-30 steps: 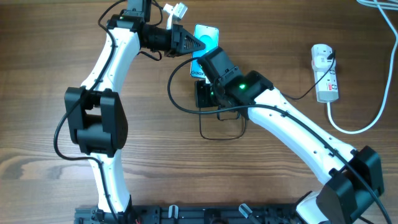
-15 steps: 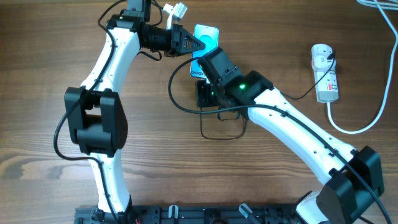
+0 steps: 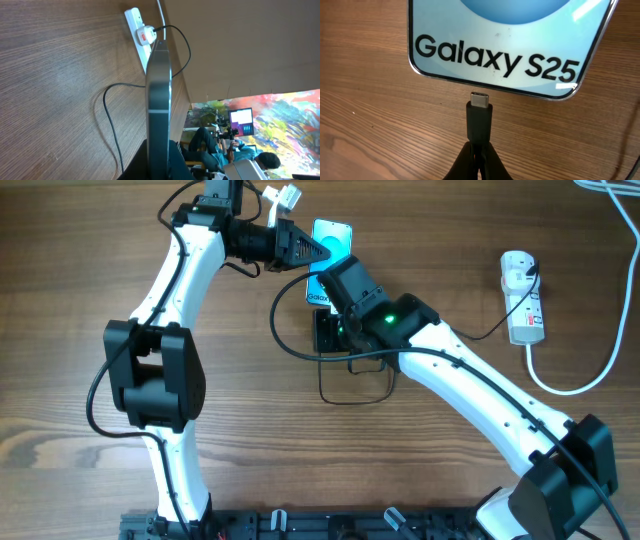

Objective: Plug charger to phone and switch on socket
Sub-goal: 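Hold the phone in the left gripper and plug seated with the right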

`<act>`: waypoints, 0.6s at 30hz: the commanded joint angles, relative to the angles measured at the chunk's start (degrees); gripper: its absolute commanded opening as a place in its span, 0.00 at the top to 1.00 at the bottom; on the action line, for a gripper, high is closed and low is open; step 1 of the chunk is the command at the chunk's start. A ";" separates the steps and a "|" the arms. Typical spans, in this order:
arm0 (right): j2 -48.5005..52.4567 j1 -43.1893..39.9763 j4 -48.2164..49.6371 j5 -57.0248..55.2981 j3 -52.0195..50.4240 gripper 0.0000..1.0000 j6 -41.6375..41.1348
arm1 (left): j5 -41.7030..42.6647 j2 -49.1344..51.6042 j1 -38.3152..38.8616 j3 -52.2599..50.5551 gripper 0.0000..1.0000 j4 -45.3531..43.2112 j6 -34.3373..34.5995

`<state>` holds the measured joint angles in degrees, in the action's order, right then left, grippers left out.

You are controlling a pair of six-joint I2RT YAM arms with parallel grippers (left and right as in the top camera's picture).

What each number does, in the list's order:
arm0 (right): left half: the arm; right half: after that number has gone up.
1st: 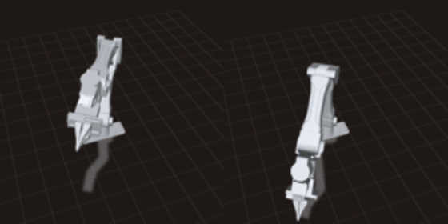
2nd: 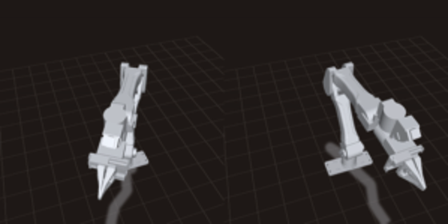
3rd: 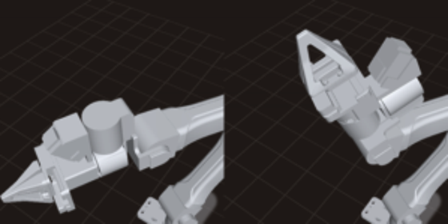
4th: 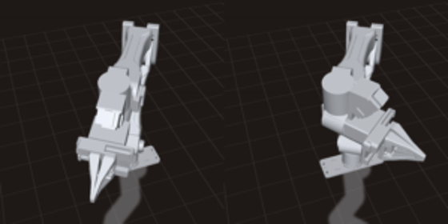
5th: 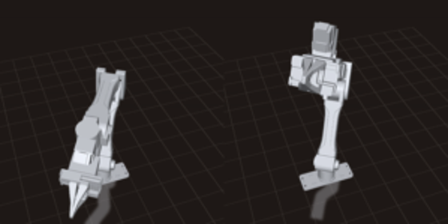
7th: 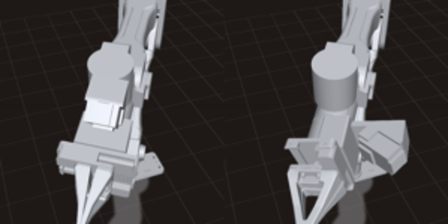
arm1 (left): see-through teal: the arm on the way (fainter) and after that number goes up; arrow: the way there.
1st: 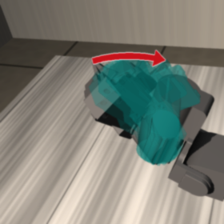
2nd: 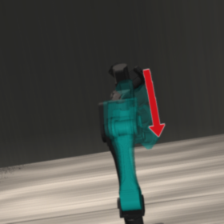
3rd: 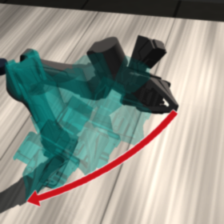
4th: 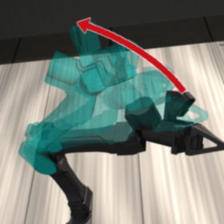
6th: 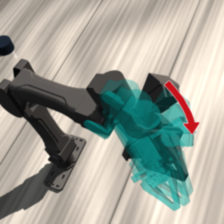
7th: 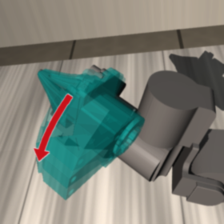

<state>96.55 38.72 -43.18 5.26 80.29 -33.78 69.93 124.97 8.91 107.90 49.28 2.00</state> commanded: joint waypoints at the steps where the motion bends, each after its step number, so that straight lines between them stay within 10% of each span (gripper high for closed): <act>1: 0.74 -0.17 0.17 -1.20 0.07 0.96 -0.87 | 2.91 -2.51 0.00 0.52 0.96 -0.15 -0.09; 18: 0.74 -1.64 1.14 0.55 0.09 0.96 -0.70 | 3.96 -2.51 0.00 0.52 0.96 -0.37 -0.28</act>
<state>96.55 37.78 -43.13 5.34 80.29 -34.24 71.00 124.97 8.88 107.90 49.01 1.98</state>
